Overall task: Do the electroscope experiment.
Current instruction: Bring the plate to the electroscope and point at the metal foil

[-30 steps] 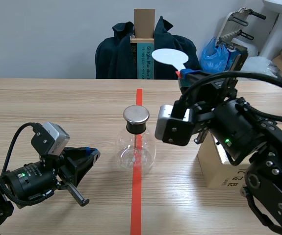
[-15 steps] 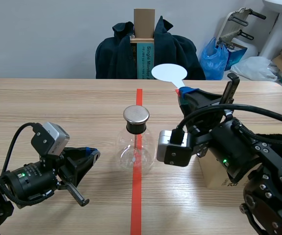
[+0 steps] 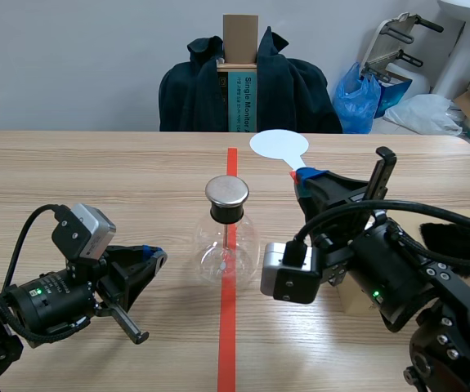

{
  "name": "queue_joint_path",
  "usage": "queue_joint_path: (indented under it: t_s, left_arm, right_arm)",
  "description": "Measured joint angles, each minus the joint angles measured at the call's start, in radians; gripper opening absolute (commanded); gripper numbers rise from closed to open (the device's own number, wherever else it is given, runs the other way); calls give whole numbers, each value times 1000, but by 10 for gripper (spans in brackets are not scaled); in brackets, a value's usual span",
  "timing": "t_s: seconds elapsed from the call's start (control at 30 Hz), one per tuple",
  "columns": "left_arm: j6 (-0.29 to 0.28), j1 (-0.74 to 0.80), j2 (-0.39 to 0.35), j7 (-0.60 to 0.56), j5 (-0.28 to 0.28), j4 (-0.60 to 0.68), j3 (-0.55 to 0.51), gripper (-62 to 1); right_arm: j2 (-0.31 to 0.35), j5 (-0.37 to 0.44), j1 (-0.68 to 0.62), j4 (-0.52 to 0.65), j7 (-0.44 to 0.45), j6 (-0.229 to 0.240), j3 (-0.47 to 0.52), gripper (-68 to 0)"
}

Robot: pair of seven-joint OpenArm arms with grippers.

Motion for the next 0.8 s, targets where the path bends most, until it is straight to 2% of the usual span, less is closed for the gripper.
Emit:
queue_joint_path:
  t_s: [0.8]
  left_arm:
    - [0, 0, 0, 0, 0, 0, 0, -568]
  right_arm:
    - [0, -27, 0, -29, 223, -4, 0, -668]
